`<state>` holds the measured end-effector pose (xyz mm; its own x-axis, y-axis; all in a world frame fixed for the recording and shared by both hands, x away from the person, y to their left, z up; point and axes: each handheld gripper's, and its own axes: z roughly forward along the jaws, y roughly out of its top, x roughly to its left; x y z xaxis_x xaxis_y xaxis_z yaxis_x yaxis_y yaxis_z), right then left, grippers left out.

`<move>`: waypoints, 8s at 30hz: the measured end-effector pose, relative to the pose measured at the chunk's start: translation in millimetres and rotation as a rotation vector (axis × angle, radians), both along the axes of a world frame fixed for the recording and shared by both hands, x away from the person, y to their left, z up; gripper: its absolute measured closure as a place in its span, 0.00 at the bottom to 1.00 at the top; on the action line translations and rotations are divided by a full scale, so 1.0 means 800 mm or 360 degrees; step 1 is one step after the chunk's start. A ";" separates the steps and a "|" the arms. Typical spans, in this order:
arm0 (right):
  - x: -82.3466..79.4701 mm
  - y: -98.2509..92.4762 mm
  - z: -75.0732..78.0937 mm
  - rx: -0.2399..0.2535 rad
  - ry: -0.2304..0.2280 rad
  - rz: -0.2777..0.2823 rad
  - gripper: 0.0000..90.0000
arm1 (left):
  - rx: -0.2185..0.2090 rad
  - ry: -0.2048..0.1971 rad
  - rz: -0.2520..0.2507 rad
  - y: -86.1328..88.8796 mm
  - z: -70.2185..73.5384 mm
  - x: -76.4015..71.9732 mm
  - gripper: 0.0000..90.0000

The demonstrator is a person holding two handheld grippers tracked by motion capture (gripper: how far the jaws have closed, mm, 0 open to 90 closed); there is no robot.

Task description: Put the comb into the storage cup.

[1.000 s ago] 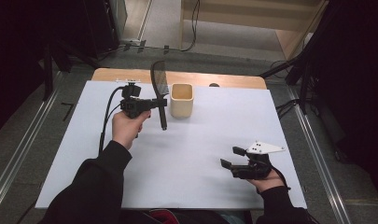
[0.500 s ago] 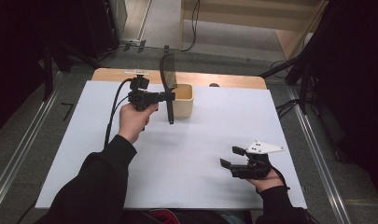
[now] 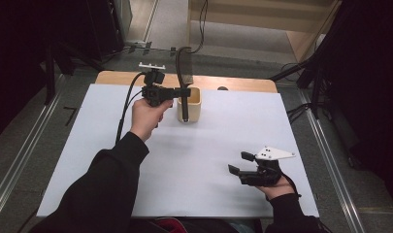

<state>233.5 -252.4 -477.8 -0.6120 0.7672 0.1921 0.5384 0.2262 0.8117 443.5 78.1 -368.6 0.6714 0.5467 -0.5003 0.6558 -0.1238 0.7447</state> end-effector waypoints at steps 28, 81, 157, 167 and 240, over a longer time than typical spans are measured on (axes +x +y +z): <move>0.000 0.001 0.001 -0.0009 0.0014 0.0022 0.27 | -0.0059 -0.0028 0.0056 -0.009 0.015 0.045 0.81; 0.002 0.004 0.001 -0.0008 0.0009 0.0048 0.27 | 0.0014 -0.0147 0.0225 -0.007 -0.012 0.081 0.81; 0.001 0.007 0.001 -0.0026 0.0007 0.0063 0.27 | 0.0086 -0.0047 0.0197 0.023 -0.068 0.054 0.44; 0.001 0.008 0.000 -0.0033 0.0005 0.0070 0.27 | 0.0053 0.0028 0.0147 0.034 -0.075 0.035 0.41; 0.004 0.012 0.000 -0.0041 0.0033 0.0081 0.27 | 0.0185 0.0109 -0.0131 0.094 -0.098 -0.090 0.35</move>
